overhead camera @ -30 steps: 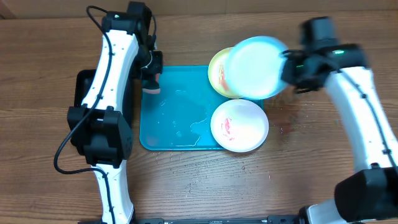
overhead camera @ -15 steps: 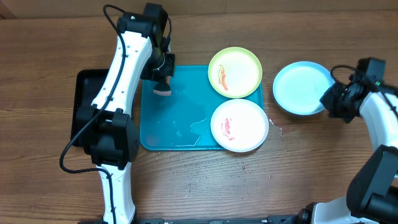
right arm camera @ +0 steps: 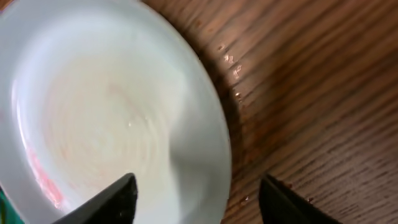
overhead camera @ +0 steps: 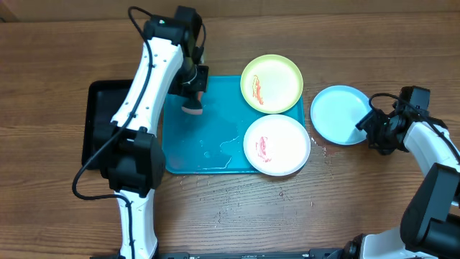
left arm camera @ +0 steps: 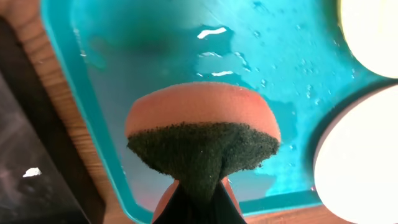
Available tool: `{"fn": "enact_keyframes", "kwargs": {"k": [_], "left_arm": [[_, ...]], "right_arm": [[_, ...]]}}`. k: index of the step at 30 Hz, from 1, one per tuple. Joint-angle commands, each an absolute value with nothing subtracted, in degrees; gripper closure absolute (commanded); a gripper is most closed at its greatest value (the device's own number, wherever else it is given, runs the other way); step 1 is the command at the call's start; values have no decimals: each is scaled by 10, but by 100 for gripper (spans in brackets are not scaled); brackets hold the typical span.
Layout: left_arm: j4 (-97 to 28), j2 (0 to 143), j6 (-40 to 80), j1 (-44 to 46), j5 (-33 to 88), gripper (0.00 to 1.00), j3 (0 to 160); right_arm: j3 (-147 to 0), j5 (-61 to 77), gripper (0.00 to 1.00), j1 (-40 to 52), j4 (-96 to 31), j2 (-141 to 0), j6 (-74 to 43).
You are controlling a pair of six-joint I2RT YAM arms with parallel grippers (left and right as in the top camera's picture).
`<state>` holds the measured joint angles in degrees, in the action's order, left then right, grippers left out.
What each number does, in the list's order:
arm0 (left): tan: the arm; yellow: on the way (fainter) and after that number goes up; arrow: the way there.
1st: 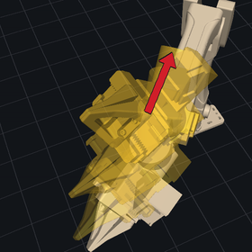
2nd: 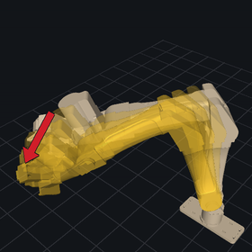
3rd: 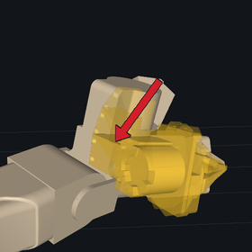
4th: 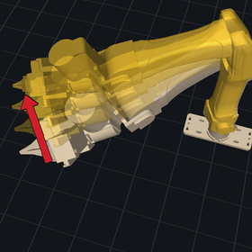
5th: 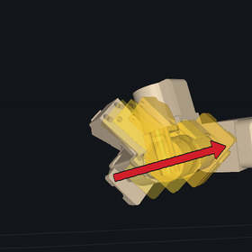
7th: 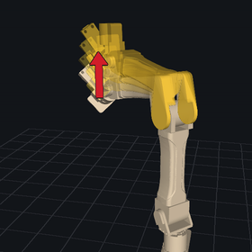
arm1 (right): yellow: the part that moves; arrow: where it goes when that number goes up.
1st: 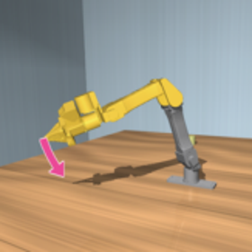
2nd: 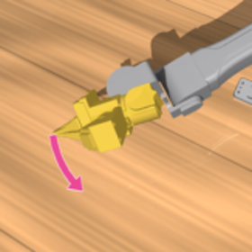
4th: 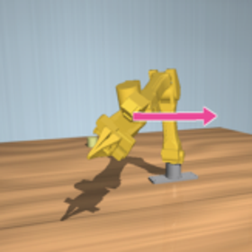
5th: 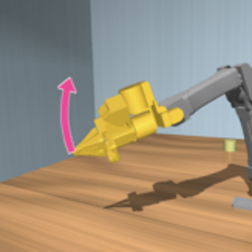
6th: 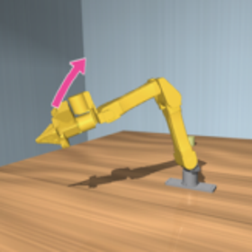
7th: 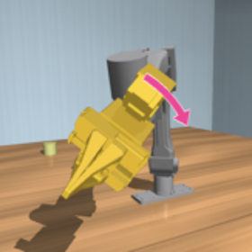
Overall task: Clean dirty plates on tray and stack at the side
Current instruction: 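Set the light blue plate on the table right of the tray, then move the right gripper to the white plate and grip its rim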
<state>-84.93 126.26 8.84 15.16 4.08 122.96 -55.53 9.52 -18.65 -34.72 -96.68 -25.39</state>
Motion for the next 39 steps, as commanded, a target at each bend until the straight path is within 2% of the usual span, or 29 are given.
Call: {"fn": "enact_keyframes", "kwargs": {"k": [1,12,18,24,32,39], "left_arm": [[-857,1238,94,182,51,96,1244],[-859,1094,121,216,13,96,1272],[-872,1033,142,205,-49,96,1272],[-872,1024,144,194,-75,96,1271],[-870,1038,144,190,-75,96,1271],[-868,1038,144,190,-75,96,1268]], "right_arm": [[-586,142,33,-185,-374,-955,-250],[-731,178,35,-130,-577,-950,-137],[-723,180,38,-50,-608,-952,-103],[-679,124,44,33,-586,-952,-101],[-585,114,57,89,-487,-953,-100],[-544,114,83,90,-434,-953,-105]]}}
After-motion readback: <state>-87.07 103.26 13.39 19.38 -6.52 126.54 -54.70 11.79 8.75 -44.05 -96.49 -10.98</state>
